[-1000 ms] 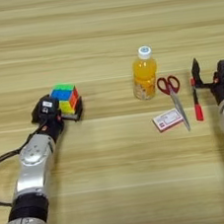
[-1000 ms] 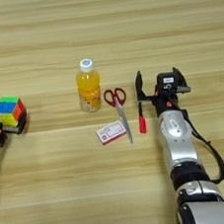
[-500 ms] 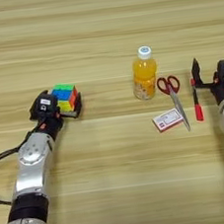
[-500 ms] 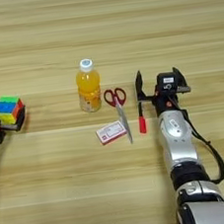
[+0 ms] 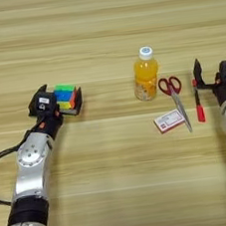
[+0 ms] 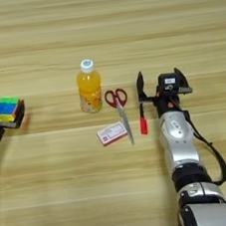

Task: Move the objects on the table

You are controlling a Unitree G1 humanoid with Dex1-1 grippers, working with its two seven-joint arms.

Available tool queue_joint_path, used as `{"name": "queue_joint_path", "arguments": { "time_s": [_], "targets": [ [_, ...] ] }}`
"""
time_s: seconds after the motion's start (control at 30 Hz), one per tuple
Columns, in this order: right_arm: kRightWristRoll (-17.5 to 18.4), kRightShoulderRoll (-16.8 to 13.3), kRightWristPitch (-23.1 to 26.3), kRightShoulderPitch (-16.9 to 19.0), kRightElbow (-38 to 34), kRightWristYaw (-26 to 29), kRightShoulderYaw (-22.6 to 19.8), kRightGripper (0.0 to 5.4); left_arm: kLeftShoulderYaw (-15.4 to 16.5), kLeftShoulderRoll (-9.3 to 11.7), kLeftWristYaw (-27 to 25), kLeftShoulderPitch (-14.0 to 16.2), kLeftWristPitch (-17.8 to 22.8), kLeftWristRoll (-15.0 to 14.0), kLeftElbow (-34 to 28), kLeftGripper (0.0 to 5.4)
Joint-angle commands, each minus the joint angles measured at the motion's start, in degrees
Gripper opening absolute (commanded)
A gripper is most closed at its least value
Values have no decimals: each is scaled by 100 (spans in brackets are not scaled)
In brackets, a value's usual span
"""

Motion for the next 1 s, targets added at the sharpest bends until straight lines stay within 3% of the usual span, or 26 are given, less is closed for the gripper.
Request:
{"name": "queue_joint_path", "arguments": {
  "time_s": [0.03, 0.4, 1.0],
  "targets": [
    [-24, -6, 48, -77, 37, -40, -8, 540, -166, -15, -203, 147, -67, 4, -222, 538],
    [-21, -10, 47, -77, 41, -41, -14, 540, -591, -4, -639, 402, -224, 69, -605, 538],
    [-23, 9, 58, -93, 49, -45, -3, 540, -1112, -136, -1192, 518, -152, -13, -752, 538]
  ]
}}
